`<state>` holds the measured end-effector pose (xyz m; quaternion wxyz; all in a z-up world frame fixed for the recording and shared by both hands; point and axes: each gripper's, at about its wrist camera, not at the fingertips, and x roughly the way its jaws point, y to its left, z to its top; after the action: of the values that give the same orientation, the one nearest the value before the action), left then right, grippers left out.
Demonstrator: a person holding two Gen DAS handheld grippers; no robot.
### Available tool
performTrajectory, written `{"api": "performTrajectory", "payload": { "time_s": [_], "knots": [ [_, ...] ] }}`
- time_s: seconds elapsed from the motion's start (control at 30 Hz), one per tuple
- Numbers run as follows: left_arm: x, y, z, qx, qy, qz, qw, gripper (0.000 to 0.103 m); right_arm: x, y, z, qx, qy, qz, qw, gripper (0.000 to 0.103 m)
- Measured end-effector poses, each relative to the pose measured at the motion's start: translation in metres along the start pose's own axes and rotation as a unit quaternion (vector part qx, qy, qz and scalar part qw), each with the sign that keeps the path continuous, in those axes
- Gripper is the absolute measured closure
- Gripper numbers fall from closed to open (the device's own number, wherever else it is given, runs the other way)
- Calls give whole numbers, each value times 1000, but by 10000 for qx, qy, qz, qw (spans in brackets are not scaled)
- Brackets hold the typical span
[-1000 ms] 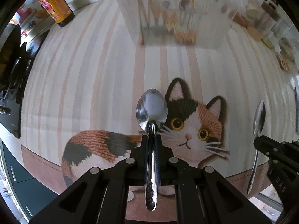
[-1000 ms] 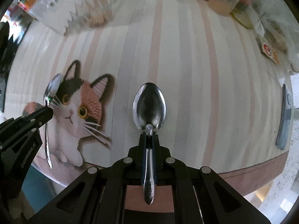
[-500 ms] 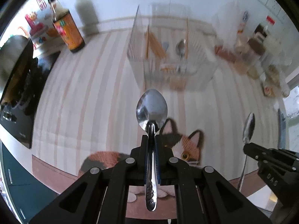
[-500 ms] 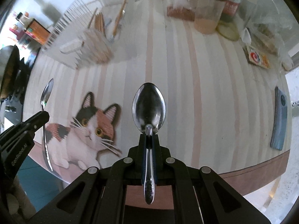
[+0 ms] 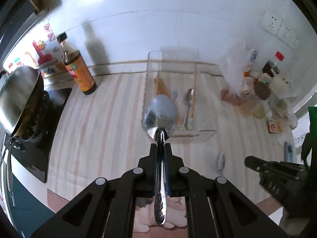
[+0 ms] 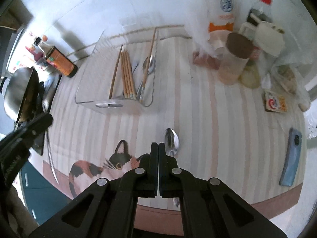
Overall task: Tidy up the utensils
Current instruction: 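Lift both held spoons and carry them over the plastic rack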
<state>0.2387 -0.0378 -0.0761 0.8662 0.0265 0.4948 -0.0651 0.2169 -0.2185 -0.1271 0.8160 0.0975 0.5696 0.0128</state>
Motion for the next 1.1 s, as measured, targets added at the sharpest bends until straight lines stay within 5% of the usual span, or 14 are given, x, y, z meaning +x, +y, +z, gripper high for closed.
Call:
{"api": "performTrajectory", "payload": {
  "time_s": [0.1,0.23,0.47,0.53,0.63,1.1],
  "knots": [
    [22,8,-14,-94,224,186,9995,99,19,-9,3,85,262,5,9996,102],
    [57,16,-37,-211,643,350,9971,99,65,-19,-5,110,814,-191,9964,81],
    [98,22,-63,-300,1140,457,9920,99,126,-14,-21,-93,1404,-532,9886,81],
    [102,22,-67,-323,1179,453,9915,99,130,-6,-25,-343,1298,-824,9875,96],
    [102,22,-67,-330,1153,441,9918,99,133,2,-28,-495,1191,-1030,9863,97],
    [55,22,-50,-201,679,400,9967,99,82,-3,-37,-84,581,-314,9978,103]
  ]
}}
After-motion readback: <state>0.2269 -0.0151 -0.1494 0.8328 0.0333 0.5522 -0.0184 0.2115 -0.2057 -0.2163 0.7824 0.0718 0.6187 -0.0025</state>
